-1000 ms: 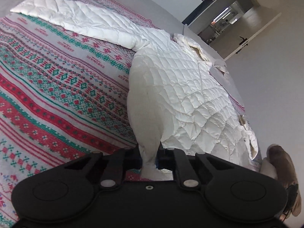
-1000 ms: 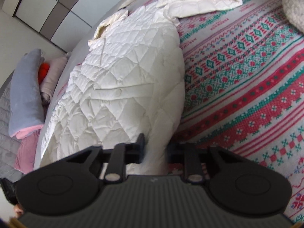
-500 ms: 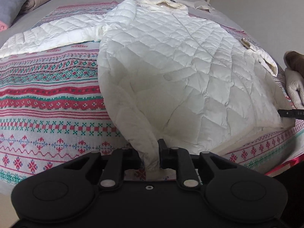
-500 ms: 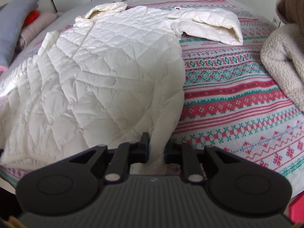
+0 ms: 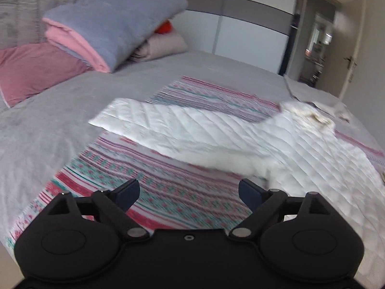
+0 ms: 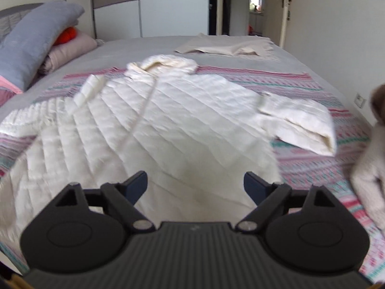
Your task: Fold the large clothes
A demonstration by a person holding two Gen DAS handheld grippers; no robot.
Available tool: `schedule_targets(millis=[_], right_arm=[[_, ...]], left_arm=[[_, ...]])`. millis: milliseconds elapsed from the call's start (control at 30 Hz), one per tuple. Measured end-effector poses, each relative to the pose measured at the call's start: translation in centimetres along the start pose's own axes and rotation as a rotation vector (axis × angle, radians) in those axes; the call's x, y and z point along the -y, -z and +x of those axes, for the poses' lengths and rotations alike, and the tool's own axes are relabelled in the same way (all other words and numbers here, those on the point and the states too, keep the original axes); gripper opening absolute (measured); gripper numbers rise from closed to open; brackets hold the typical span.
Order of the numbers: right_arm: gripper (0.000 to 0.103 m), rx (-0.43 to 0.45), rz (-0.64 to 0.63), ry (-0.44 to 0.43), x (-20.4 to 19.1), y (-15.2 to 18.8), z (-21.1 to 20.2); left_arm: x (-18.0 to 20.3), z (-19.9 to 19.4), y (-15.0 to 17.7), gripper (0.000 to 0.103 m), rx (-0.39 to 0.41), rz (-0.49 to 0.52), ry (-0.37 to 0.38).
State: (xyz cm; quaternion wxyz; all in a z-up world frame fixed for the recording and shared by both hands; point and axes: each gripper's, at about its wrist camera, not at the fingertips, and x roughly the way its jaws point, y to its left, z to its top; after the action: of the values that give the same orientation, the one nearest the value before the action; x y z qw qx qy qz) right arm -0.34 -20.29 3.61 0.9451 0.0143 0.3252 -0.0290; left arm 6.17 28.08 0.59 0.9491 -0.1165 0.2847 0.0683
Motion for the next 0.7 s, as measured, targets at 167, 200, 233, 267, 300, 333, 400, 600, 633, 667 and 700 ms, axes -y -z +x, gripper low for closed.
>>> schedule_targets(millis=[167, 200, 233, 267, 300, 333, 400, 600, 633, 667, 700], right_arm=[[0.088, 0.014, -0.015, -0.163, -4.4, -0.8, 4.7], [0.088, -0.016, -0.025, -0.174, -4.9, -0.5, 5.6], [0.088, -0.049, -0.043, -0.18, -5.4, -0.1, 6.6], [0.088, -0.066, -0.063, -0.172, -5.9, 0.3, 7.5], [0.088, -0.068, -0.085, -0.158, -6.2, 0.5, 8.0], [0.089, -0.07, -0.105, -0.147, -6.5, 0.6, 8.5], [0.092, -0.072, -0.13, -0.137, -7.0, 0.9, 9.3], [0.094, -0.11, -0.125, -0.135, -7.0, 1.9, 10.5], [0.094, -0.109, -0.124, -0.134, -7.0, 1.9, 10.5], [0.094, -0.108, -0.125, -0.133, -6.9, 1.9, 10.5], [0.094, -0.107, -0.125, -0.132, -6.9, 2.0, 10.4]], left_arm=[[-7.7, 7.1, -3.4, 0.086, -0.013, -0.243, -0.101], [-8.9, 8.5, -3.9, 0.085, -0.018, -0.296, -0.102], [-9.9, 9.7, -4.1, 0.077, -0.019, -0.34, -0.096], [-10.7, 10.8, -4.4, 0.072, -0.021, -0.372, -0.099], [-11.5, 12.0, -4.6, 0.07, -0.018, -0.408, -0.1], [-12.1, 12.9, -4.7, 0.063, -0.012, -0.432, -0.097], [-13.0, 14.5, -5.0, 0.045, -0.003, -0.473, -0.101], [-11.6, 14.9, -5.4, 0.001, 0.092, -0.401, -0.207], [-10.8, 14.1, -5.3, 0.0, 0.126, -0.362, -0.262], [-10.1, 13.2, -5.0, 0.0, 0.161, -0.329, -0.328], [-9.5, 12.5, -4.5, 0.0, 0.179, -0.31, -0.385]])
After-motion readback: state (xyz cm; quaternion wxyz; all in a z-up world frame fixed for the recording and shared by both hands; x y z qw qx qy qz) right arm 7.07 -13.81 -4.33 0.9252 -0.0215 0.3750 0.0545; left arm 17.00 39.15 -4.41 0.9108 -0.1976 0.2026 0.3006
